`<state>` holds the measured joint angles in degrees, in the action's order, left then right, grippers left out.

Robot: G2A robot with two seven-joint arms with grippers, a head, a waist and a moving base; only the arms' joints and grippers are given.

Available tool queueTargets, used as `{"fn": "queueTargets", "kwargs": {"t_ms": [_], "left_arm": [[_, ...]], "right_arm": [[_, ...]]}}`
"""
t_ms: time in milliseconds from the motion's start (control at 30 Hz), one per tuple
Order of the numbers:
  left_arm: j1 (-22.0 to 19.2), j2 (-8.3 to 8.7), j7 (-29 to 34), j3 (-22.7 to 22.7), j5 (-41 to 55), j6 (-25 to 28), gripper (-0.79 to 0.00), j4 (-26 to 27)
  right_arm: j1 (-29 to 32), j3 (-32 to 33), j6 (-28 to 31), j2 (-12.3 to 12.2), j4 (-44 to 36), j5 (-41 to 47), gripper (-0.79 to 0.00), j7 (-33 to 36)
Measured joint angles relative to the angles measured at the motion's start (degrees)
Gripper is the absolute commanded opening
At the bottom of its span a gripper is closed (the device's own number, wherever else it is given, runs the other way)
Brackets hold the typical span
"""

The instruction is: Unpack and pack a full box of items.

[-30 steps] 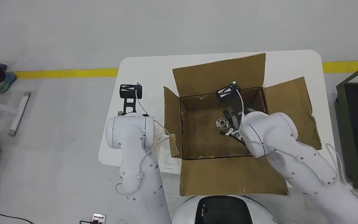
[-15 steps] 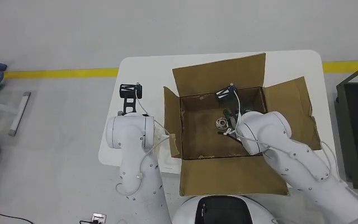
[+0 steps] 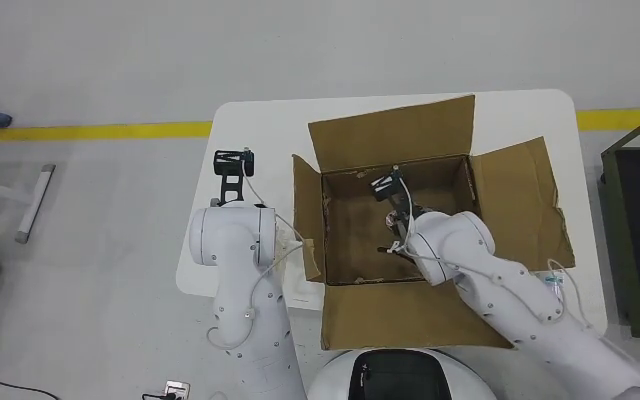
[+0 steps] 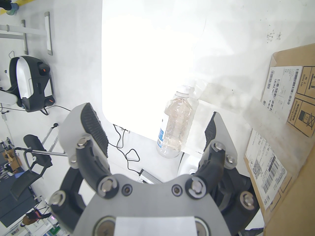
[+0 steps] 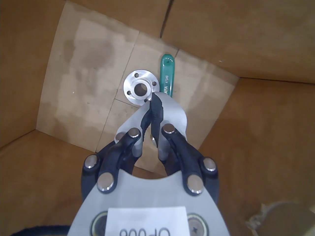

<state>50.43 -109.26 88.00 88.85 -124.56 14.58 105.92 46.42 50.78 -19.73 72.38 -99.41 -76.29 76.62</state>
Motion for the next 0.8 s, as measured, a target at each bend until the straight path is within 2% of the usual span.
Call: {"fn": "queueTargets", "kwargs": {"t_ms": [333,800], "left_arm": [[0.0,0.0,0.0,0.0,0.0,0.0,0.0,0.0],[0.0,0.0,0.0,0.0,0.0,0.0,0.0,0.0]], "right_arm": [[-4.55,-3.33,-0.14,2.54,6.78,0.21,-0.425,0.06],[-6.12,-4.45,-0.5,4.89,13.08,-0.38,-0.422,-0.27]]}}
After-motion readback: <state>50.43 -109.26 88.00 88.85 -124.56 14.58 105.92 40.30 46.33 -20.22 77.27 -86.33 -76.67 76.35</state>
